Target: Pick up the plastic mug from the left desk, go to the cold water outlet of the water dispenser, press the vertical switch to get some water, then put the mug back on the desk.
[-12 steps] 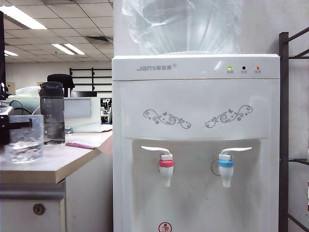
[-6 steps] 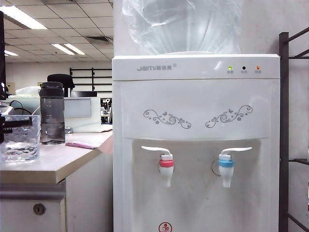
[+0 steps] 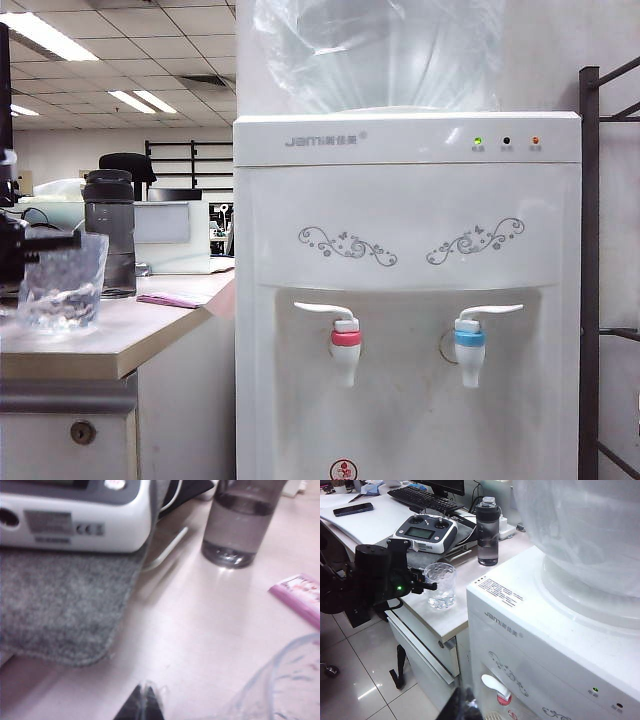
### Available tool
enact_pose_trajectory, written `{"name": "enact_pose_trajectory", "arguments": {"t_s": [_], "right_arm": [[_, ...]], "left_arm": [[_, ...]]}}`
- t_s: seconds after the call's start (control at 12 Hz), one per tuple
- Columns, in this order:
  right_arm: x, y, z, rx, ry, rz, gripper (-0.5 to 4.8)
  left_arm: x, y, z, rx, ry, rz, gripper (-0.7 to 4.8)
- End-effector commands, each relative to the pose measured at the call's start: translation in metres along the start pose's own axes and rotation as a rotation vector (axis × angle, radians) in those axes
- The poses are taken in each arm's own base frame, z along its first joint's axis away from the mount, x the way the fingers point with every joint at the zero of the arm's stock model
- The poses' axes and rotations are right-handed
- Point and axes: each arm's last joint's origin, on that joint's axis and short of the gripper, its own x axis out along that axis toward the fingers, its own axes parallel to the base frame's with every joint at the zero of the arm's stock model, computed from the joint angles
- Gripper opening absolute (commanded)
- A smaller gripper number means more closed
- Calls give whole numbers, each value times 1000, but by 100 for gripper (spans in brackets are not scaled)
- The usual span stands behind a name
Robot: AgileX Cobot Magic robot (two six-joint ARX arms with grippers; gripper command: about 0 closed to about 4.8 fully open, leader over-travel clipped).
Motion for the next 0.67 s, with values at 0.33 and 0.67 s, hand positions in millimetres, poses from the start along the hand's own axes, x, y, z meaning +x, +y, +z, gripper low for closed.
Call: {"name": "enact_pose_trajectory", "arguments": {"t_s": [0.33,0.67], "right_arm": [[-1,0,2,-2,-16,-1,-1],[-1,0,2,-2,-17,-2,-1]], "left_arm": [[-23,-6,46,-47,-124,-276,-6],[-76,5,99,-55,-190,-435,-6]]}}
